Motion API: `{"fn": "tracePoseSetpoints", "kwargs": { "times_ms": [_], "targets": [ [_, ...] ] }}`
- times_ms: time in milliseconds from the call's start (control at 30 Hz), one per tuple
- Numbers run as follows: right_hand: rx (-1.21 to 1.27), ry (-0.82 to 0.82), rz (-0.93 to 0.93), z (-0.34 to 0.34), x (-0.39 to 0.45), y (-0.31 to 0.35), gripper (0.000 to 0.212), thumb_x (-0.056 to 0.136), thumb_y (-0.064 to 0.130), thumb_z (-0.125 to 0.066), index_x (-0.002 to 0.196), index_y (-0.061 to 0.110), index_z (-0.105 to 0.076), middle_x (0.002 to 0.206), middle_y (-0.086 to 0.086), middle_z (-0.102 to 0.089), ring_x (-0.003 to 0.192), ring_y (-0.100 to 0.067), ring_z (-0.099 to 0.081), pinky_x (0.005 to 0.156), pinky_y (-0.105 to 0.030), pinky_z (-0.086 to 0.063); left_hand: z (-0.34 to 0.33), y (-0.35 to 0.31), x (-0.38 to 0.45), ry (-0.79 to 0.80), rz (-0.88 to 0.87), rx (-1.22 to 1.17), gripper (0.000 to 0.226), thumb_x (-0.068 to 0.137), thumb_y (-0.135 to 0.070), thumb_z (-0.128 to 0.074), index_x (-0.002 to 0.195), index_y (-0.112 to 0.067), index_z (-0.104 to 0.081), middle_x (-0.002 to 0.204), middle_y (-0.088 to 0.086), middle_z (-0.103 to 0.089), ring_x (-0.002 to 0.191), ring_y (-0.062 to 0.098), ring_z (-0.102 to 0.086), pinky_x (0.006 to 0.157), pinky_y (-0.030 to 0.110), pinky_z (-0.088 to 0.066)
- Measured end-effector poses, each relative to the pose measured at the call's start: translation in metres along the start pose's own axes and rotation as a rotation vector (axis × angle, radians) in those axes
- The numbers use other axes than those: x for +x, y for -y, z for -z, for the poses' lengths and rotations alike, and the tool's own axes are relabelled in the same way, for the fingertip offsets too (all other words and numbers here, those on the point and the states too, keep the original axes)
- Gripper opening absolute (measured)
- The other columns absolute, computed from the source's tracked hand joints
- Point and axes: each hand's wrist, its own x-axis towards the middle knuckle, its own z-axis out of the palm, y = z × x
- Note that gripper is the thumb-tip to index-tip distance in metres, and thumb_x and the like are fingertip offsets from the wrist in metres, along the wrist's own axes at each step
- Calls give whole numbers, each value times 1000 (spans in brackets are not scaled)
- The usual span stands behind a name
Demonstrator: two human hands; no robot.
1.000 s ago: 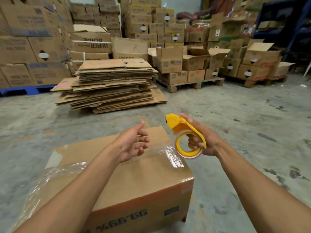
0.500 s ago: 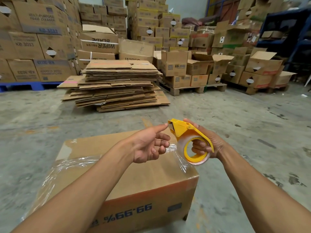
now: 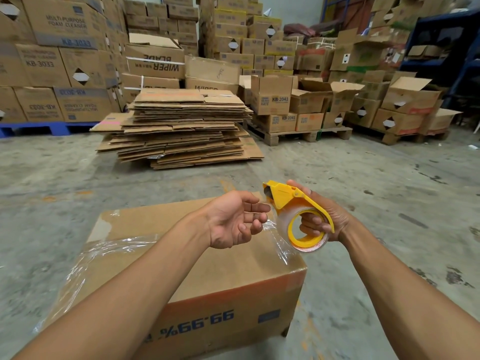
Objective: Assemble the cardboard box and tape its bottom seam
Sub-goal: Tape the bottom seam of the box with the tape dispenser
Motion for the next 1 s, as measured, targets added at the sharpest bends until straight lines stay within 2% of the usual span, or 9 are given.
{"fn": "tracePoseSetpoints", "kwargs": {
  "times_ms": [133, 233, 367, 533, 633, 700, 767, 900, 1000],
  "targets": [
    [-13, -7, -2, 1, -3, 2, 67, 52, 49, -92, 115, 36, -72, 35, -3, -41, 22, -8, -36, 33, -18, -38, 2, -1, 1, 11, 5, -42, 38, 98, -32, -33, 104, -5, -60, 69, 6, -55, 52, 12, -48, 32, 13, -30],
    [-25, -5, -12, 2, -5, 2, 67, 53, 49, -92, 116, 34, -72, 35, -3, -41, 22, -8, -36, 32, -18, -38, 0, 0, 1, 7, 0, 0, 46, 95, -53, -48, 101, -8, -59, 68, 5, -56, 51, 10, -49, 31, 12, -32],
    [-72, -10, -18, 1, -8, 5, 67, 53, 51, -91, 115, 35, -73, 35, -2, -41, 22, -7, -35, 32, -18, -38, -2, 5, 3, 8, 3, 53, 17, 94, -27, -61, 83, -13, -59, 66, 0, -57, 50, 6, -52, 33, 9, -31],
    [-214, 6, -71, -7, -13, 12, 70, 53, 55, -89, 117, 33, -71, 39, -2, -44, 25, -8, -37, 32, -19, -38, 7, 7, 6, -7, 33, 28, 17, 97, -12, -52, 80, -15, -52, 63, -1, -54, 40, 3, -43, 30, 9, -21],
    [-364, 50, -147, -14, -10, 13, 68, 57, 56, -86, 120, 36, -68, 67, -18, -58, 31, -9, -43, 33, -20, -41, 29, 9, 5, -71, 17, 138, 22, 99, -1, -41, 83, -13, -50, 59, 0, -49, 37, 1, -31, 31, 9, -17],
    [-430, 68, -199, -12, -11, 14, 61, 61, 55, -84, 119, 40, -69, 94, -29, -54, 34, -10, -44, 33, -20, -41, 60, 10, -3, -167, 15, 191, 24, 98, 4, -38, 83, -10, -51, 60, 1, -47, 38, 3, -29, 31, 10, -17],
    [-446, 54, -259, -5, -19, 14, 65, 58, 56, -86, 119, 40, -69, 105, -32, -48, 35, -11, -42, 33, -20, -39, 102, 10, -20, -284, 27, 233, 24, 98, 5, -37, 84, -9, -51, 62, 3, -46, 40, 4, -28, 31, 11, -18],
    [-486, 13, -334, 3, -37, 14, 73, 50, 57, -90, 118, 38, -70, 98, -27, -50, 36, -12, -40, 34, -21, -38, 171, 1, -51, -443, 51, 359, 23, 99, 5, -37, 85, -5, -52, 62, 5, -46, 40, 4, -30, 31, 12, -19],
    [-548, -25, -288, -14, -31, 21, 65, 62, 48, -85, 123, 33, -68, 90, -24, -64, 36, -12, -43, 33, -21, -41, 184, -19, -40, -503, 61, 554, 22, 101, 0, -38, 87, -6, -54, 66, 4, -46, 45, 6, -33, 34, 14, -24]
  ]
}}
